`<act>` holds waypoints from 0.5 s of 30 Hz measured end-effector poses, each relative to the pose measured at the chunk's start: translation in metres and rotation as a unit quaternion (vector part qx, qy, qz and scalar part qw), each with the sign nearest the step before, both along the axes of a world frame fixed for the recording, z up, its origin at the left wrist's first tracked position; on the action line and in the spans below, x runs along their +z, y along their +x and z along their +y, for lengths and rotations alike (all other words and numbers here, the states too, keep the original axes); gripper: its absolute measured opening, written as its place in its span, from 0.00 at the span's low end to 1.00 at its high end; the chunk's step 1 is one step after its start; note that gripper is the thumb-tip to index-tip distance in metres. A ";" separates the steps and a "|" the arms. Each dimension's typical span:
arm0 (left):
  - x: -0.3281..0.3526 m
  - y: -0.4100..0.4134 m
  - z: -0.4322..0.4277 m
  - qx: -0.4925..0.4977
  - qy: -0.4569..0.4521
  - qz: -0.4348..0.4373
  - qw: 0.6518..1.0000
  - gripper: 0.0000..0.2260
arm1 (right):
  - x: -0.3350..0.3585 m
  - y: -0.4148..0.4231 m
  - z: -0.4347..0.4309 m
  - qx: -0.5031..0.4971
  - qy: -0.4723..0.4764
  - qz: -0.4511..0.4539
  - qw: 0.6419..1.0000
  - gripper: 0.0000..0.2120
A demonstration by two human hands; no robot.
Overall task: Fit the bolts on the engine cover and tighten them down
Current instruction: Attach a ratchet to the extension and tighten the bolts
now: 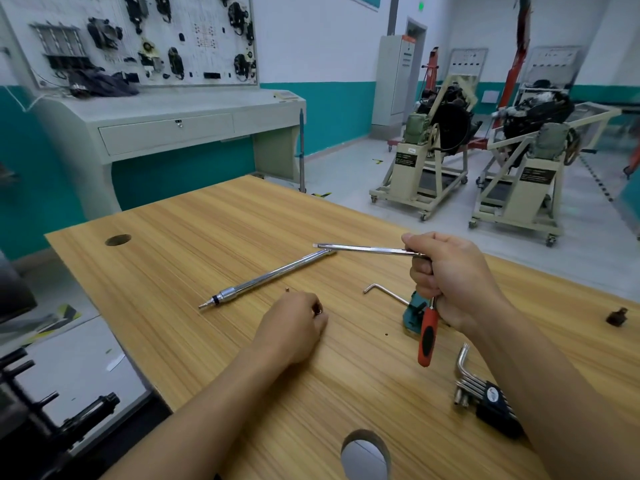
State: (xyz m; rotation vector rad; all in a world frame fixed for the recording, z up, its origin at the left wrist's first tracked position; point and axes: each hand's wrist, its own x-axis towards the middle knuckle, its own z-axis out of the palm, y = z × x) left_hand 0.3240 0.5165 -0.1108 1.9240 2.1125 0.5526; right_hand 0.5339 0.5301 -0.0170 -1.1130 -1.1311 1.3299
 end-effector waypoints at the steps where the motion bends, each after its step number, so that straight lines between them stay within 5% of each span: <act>1: 0.001 -0.001 0.001 -0.002 -0.009 -0.039 0.999 0.09 | 0.000 0.000 -0.001 0.002 0.005 -0.009 1.000 0.09; 3: 0.008 -0.009 -0.001 0.004 -0.026 -0.266 0.964 0.07 | 0.001 0.001 -0.002 0.000 0.027 -0.036 0.999 0.11; 6: 0.030 -0.027 -0.016 0.029 -0.033 -0.666 0.745 0.05 | 0.002 0.000 -0.004 -0.002 0.066 -0.058 0.996 0.16; 8: 0.041 -0.036 -0.026 0.010 -0.037 -0.750 0.660 0.05 | 0.002 -0.005 -0.006 0.005 0.082 -0.056 0.995 0.17; 15: 0.063 -0.039 -0.054 -0.027 -0.002 -0.749 0.662 0.07 | 0.001 -0.023 -0.020 0.019 0.111 -0.051 0.992 0.16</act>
